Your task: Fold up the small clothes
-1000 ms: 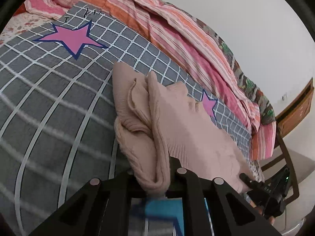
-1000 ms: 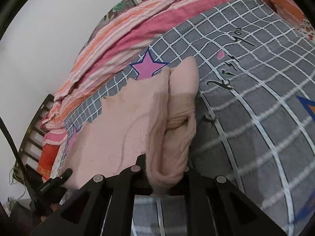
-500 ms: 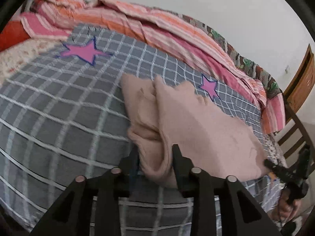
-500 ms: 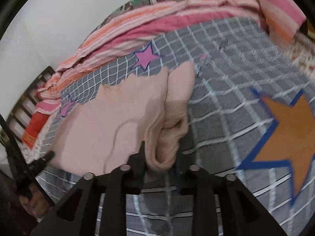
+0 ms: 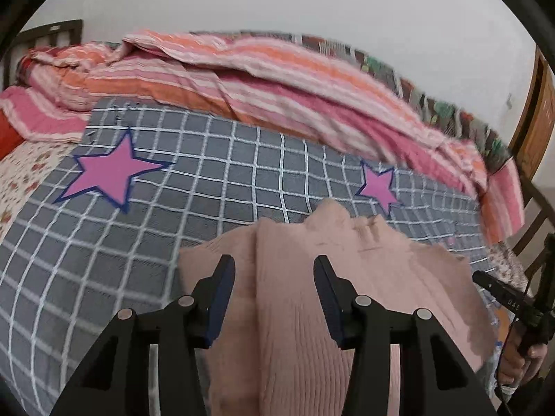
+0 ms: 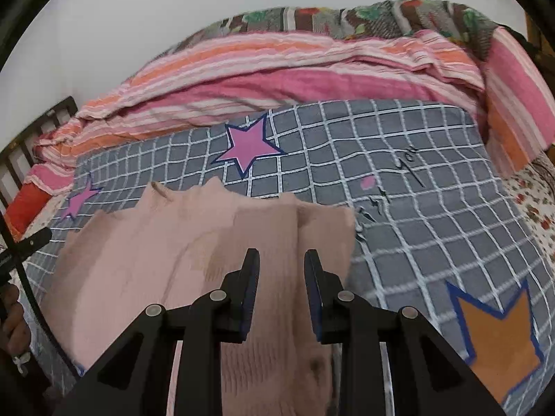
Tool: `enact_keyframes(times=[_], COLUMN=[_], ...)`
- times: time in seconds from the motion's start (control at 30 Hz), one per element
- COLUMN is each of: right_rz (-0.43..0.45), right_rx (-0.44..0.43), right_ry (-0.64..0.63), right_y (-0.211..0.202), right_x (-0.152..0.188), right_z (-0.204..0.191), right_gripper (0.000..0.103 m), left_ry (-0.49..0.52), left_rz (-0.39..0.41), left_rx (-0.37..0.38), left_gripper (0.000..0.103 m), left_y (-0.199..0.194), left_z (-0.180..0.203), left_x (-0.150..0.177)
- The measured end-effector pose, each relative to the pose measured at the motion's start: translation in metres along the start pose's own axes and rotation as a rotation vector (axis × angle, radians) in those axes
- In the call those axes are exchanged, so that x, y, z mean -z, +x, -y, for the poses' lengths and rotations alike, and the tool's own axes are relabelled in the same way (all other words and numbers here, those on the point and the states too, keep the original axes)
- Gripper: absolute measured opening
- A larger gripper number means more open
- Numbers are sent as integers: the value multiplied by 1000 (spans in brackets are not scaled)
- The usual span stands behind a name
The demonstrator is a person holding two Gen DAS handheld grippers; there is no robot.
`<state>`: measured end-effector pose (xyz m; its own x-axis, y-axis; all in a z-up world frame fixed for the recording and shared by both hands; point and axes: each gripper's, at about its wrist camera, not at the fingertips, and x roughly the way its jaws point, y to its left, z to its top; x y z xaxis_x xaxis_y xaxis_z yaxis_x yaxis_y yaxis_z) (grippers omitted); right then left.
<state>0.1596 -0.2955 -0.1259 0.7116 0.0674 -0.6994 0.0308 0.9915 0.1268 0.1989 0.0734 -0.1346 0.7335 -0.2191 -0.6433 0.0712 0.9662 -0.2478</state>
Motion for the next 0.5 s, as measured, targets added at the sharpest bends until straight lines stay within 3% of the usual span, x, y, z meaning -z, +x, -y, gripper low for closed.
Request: enact_keyframes(times=[0.13, 0.17, 0.23, 0.3, 0.4, 0.5], right_rz=[-65, -94, -130, -128, -107, -100], right_rx=[62, 71, 84, 92, 88, 66], right_ry=[-4, 3, 4, -7, -4, 34], right_y=[35, 47, 60, 66, 69, 63], right_x=[-8, -8, -9, -9, -10, -11], right_z=[-4, -4, -3, -5, -3, 1], right_gripper=[26, 26, 16, 6, 6, 8], left_ry=[-26, -35, -37, -25, -76, -151], left_rz=[-75, -90, -98, -64, 3, -3], left_rx=[-48, -48, -50, -65, -83, -43], left_gripper=[44, 36, 7, 7, 7, 10], left_y=[34, 40, 48, 47, 33, 30], left_z=[1, 0, -2, -4, -15, -26], left_x=[-1, 0, 4, 8, 13, 22])
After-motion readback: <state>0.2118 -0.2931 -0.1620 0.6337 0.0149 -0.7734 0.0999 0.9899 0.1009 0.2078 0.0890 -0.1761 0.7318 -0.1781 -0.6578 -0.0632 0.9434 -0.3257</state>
